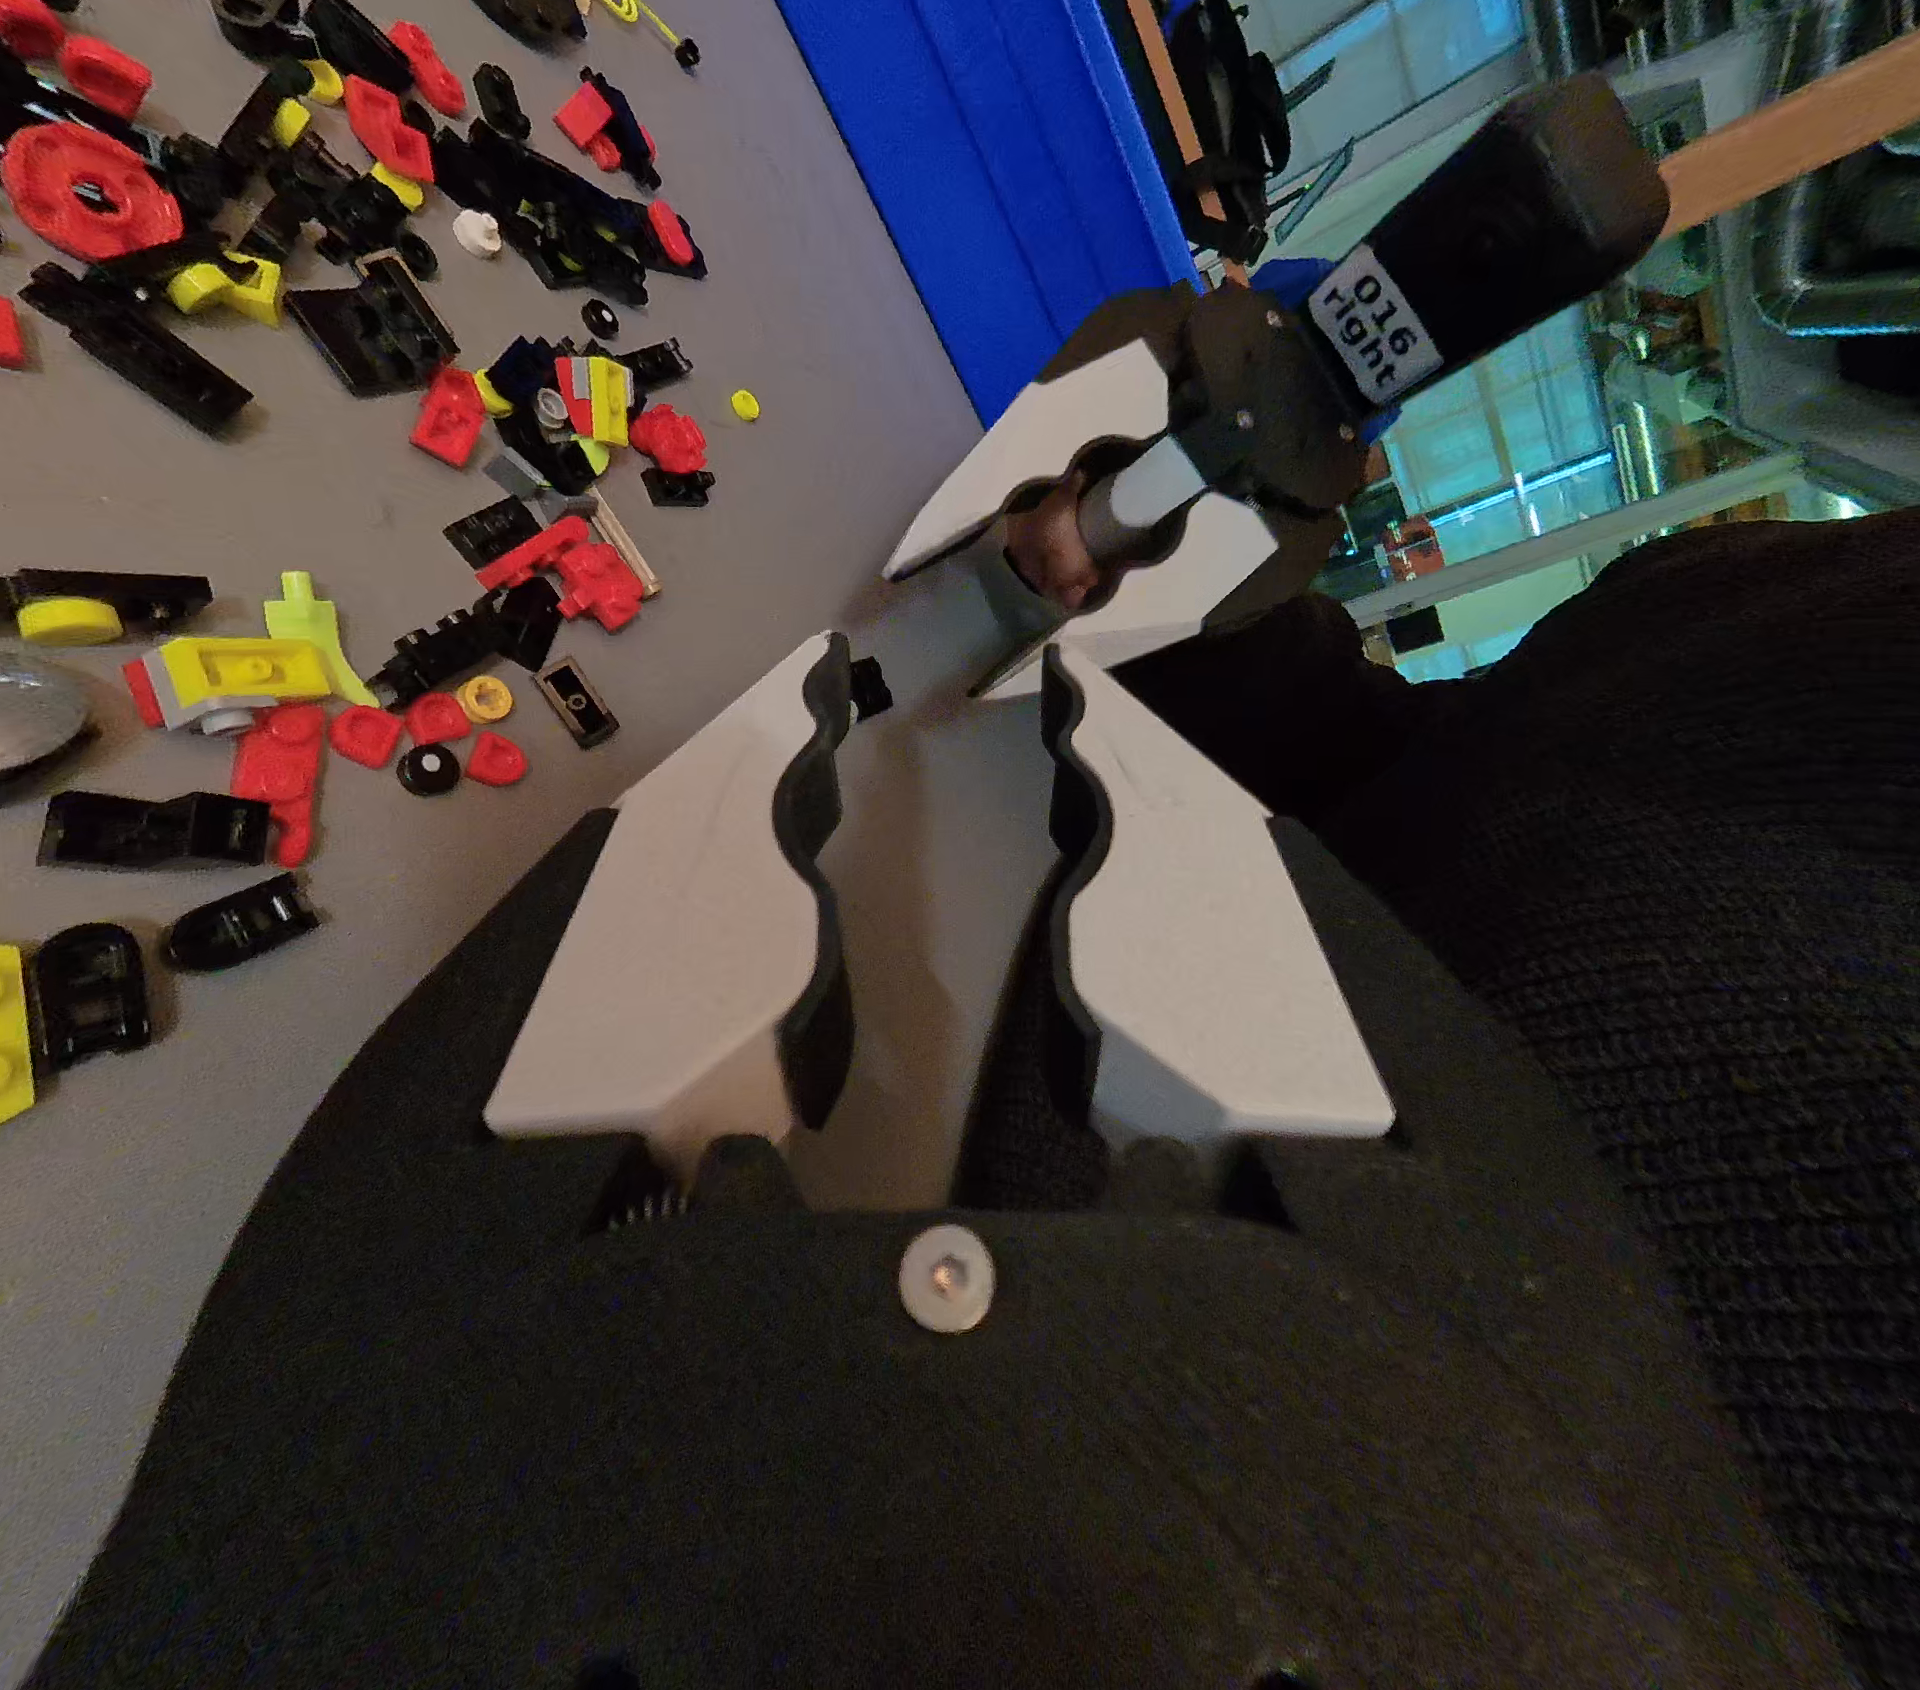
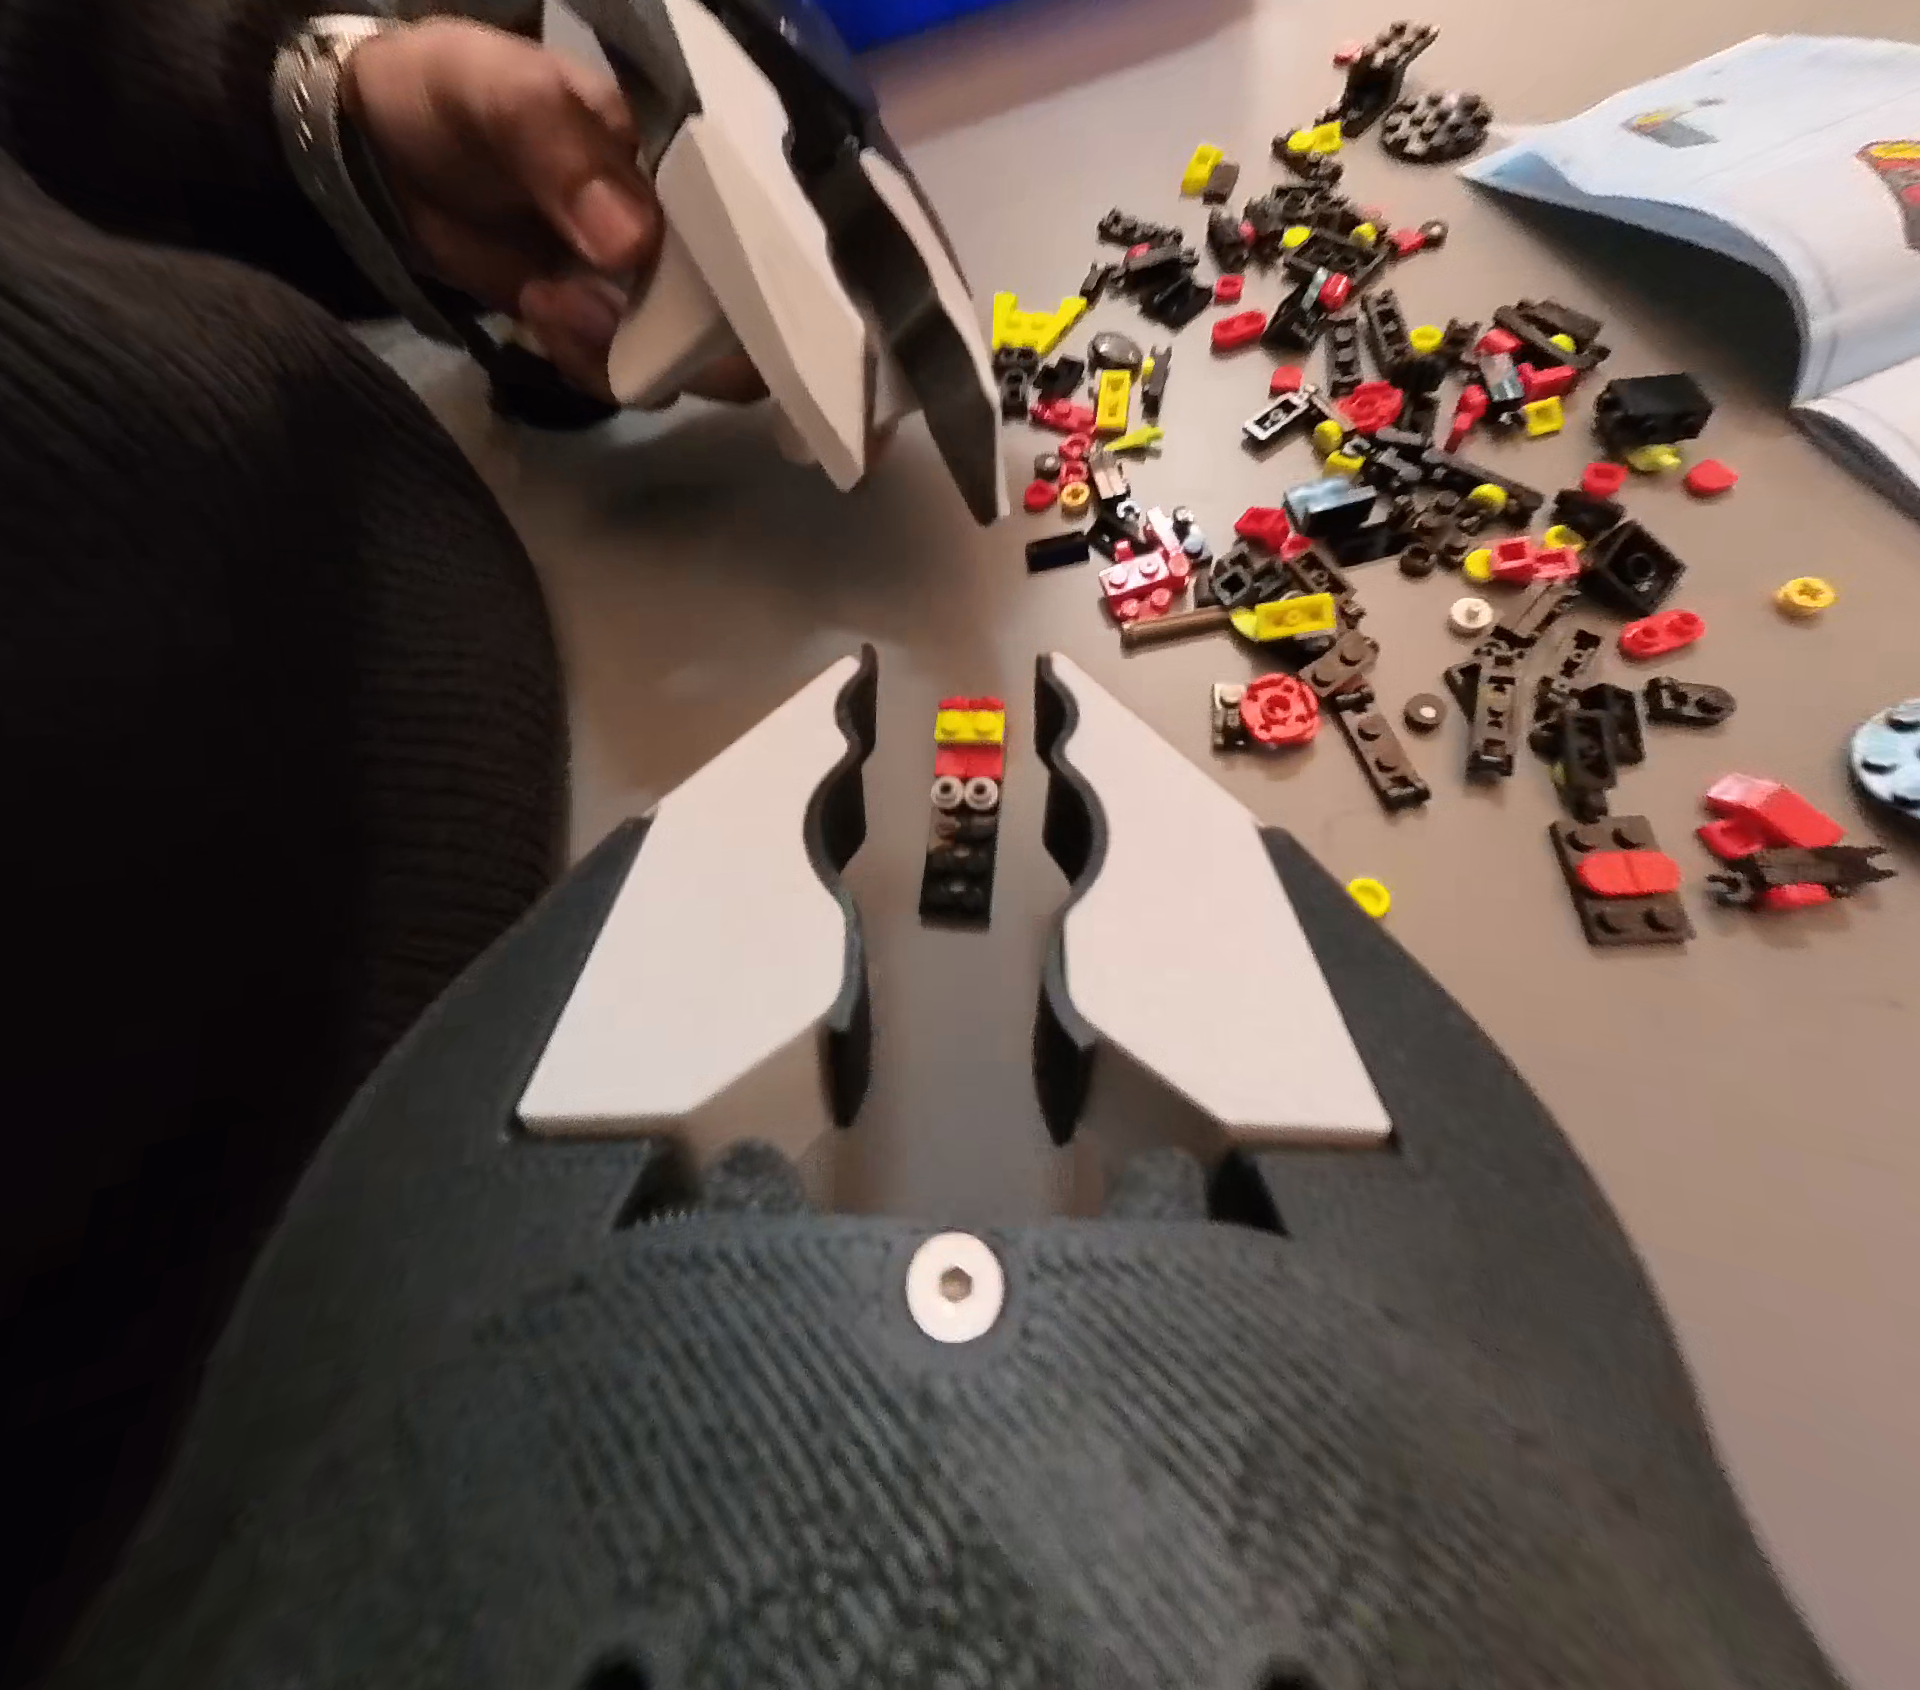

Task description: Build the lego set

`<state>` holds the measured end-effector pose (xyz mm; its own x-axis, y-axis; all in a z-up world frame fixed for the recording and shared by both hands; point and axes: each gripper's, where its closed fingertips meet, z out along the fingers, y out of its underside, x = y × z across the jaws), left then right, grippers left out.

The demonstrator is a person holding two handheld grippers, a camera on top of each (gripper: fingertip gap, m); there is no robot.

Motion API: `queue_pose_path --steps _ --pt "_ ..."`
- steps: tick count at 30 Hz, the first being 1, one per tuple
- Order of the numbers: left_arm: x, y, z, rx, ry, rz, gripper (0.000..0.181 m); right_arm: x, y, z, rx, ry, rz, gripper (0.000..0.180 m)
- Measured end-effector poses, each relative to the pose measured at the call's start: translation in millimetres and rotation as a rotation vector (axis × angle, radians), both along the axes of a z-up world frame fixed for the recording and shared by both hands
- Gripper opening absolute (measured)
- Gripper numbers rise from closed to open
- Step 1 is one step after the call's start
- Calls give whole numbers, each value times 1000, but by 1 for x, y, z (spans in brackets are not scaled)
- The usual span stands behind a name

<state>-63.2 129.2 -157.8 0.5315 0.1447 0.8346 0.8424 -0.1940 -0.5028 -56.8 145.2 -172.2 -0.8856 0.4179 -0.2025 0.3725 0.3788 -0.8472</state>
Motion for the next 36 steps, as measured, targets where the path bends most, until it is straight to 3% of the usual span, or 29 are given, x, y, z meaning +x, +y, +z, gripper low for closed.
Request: queue_pose_path --steps 7,17,36 --pt "6 2 10 65 16 -40 52 -1 -5 28 -208 -92 -36 44" --pt "2 1 15 95 2 -21 54 -14 5 31 -169 12 -116 44" --pt "10 5 7 32 57 -58 47 -21 8 17 -102 11 -151 43"
